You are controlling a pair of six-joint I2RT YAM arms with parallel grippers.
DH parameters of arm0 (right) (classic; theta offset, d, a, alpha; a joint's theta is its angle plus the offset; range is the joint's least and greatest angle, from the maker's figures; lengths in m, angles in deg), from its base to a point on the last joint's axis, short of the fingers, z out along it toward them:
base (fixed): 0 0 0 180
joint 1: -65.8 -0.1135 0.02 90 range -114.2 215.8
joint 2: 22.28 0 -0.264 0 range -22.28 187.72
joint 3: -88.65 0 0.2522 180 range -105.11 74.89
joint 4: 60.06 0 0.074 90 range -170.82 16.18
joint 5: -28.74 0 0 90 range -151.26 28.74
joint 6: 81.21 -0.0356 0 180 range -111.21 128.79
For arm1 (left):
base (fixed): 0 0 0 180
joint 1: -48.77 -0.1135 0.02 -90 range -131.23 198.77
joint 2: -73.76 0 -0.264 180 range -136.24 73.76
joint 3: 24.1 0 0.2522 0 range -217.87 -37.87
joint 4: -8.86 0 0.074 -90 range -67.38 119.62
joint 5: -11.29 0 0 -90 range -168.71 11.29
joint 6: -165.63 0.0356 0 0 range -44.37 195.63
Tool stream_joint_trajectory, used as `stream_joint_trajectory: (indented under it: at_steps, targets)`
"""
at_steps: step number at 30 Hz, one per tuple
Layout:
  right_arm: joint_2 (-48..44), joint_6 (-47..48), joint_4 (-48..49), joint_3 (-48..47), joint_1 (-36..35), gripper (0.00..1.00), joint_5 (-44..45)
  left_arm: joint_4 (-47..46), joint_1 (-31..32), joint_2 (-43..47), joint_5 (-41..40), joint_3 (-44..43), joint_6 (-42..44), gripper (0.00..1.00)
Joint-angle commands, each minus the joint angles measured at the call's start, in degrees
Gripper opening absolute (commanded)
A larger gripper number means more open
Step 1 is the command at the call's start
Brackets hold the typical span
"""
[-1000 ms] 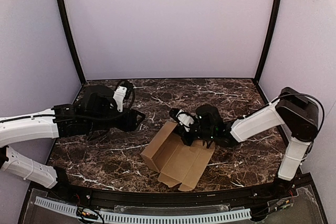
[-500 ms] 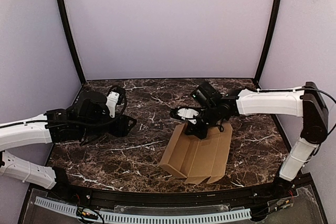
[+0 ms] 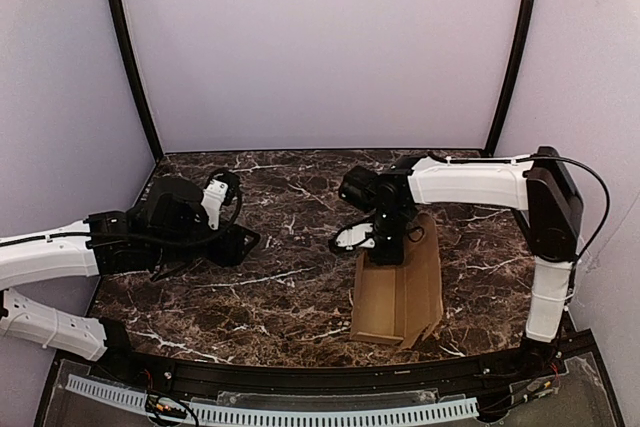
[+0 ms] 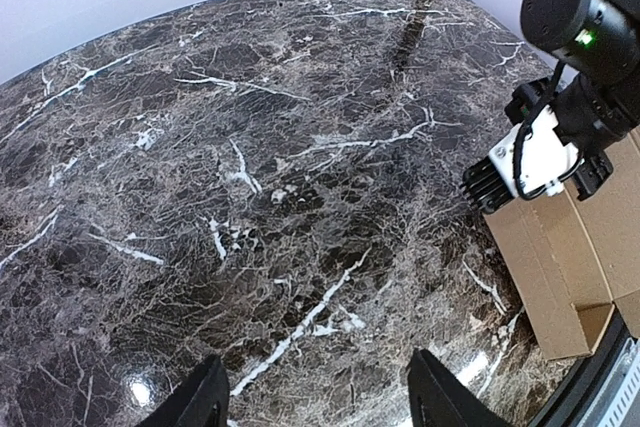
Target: Fold the paper box
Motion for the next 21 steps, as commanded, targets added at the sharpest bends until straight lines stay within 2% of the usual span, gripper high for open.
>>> stream_joint_trajectory:
  at_steps: [1, 8, 15, 21]
  targets:
    - [4.7, 4.54, -6.0, -3.76, -1.62, 0.0, 4.59, 1.14, 0.1, 2.4, 0.5, 1.17, 0.8, 0.61]
    - [8.99, 6.02, -8.25, -8.66, -2.98, 0.0, 6.26, 0.54, 0.12, 3.26, 0.78, 2.56, 0.65, 0.61]
    - [8.83, 5.1, -8.49, -10.81, -3.81, 0.32, 7.55, 1.24, 0.1, 4.13, -0.27, 2.78, 1.36, 0.62]
    - [6.74, 3.94, -9.07, -15.09, -4.45, 0.44, 6.88, 0.18, 0.08, 3.06, 0.79, 2.68, 1.34, 0.62]
